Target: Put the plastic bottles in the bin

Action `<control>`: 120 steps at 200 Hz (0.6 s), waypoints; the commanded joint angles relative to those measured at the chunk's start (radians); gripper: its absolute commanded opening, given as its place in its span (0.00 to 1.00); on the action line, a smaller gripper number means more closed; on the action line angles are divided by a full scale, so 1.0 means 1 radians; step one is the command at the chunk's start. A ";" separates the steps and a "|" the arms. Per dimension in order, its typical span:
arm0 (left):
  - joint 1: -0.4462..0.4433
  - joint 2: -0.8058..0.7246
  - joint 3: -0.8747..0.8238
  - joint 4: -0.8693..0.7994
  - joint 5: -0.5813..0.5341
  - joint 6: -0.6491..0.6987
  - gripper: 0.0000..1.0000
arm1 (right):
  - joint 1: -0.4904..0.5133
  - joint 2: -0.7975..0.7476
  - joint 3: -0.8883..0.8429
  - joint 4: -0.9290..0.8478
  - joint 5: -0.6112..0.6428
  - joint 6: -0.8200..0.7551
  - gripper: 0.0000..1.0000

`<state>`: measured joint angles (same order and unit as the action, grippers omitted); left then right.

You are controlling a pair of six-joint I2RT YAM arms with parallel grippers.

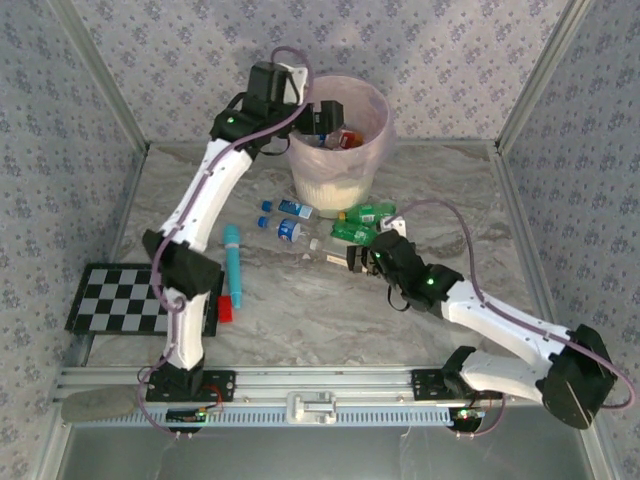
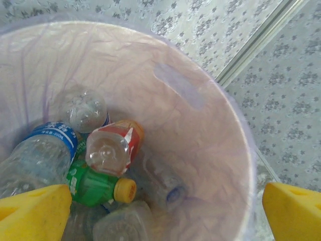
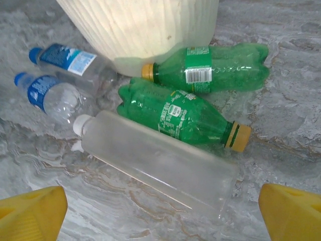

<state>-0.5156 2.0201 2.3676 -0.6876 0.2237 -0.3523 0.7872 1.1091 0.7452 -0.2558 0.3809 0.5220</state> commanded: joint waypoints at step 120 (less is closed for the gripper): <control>-0.014 -0.838 -1.476 0.765 -0.453 -0.460 1.00 | -0.090 0.462 0.429 -0.323 -0.273 -0.385 1.00</control>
<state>-0.5320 1.2552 0.9859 0.0032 -0.1291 -0.6758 0.7059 1.5089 1.1061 -0.4755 0.1589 0.2150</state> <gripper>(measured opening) 0.993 0.999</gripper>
